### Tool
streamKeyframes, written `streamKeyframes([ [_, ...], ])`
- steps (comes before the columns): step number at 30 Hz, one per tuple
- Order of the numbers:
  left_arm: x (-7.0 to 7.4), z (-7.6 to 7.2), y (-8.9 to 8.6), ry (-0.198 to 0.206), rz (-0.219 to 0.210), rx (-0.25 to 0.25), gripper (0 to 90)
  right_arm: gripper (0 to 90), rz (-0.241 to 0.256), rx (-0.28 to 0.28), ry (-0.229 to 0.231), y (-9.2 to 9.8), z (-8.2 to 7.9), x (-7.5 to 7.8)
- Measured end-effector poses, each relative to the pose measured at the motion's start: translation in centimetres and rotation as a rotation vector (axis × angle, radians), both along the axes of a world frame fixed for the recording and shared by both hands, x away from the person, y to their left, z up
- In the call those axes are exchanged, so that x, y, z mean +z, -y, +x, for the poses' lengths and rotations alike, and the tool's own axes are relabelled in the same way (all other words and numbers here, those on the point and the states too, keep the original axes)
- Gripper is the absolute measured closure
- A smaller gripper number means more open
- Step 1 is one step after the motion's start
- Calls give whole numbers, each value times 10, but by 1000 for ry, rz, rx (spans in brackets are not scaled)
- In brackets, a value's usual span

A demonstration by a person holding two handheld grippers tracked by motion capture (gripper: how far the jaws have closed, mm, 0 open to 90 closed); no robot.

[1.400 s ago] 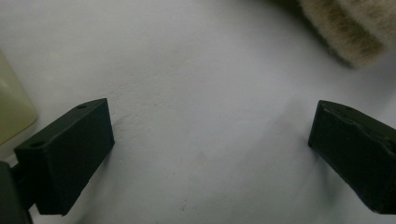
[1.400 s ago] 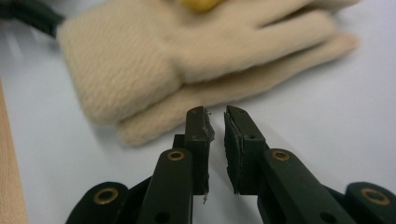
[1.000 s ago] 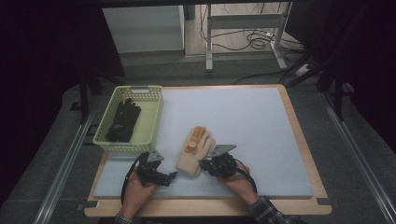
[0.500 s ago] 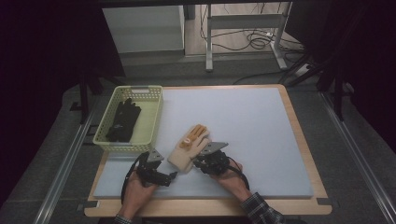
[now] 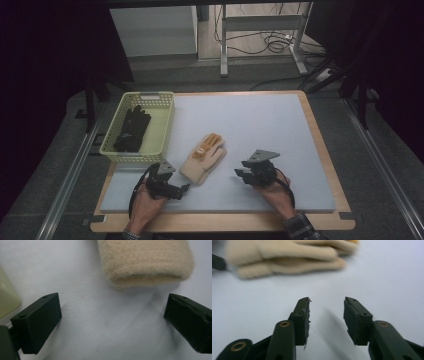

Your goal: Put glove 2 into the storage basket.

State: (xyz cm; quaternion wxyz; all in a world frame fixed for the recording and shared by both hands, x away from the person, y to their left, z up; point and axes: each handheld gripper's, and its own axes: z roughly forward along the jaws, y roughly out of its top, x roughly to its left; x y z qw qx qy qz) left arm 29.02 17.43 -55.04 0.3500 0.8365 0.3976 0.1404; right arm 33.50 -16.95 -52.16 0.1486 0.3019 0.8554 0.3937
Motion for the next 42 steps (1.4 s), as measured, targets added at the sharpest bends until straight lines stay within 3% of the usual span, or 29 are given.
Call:
streamKeyframes([
  [5,15,1,6,-13,-10,-22,8,446,-7,-91,-2,37,2,-1],
  [10,32,12,18,-24,-26,-32,0,346,-28,-174,3,66,2,-3],
  [17,35,51,48,-93,23,-29,0,251,-51,-262,33,93,4,-7],
  [19,31,62,56,-134,35,-30,0,234,-44,-281,17,97,5,-8],
  [21,28,69,65,-163,48,-38,0,225,-31,-277,4,98,6,-8],
  [23,26,71,75,-186,72,-45,0,216,-53,-270,-5,96,7,-9],
  [26,25,68,90,-188,99,-61,0,215,-51,-269,-5,96,7,-9],
  [29,22,67,99,-180,179,-37,0,213,-52,-268,-5,96,7,-9],
  [33,21,76,93,-192,164,10,0,213,-52,-267,-4,96,7,-9],
  [35,22,77,92,-195,163,0,5,212,-52,-267,-5,96,7,-9],
  [38,27,73,94,-192,167,-33,140,212,-53,-267,-4,96,7,-10],
  [42,32,74,98,-217,187,-25,267,212,-54,-268,-3,96,7,-10],
])
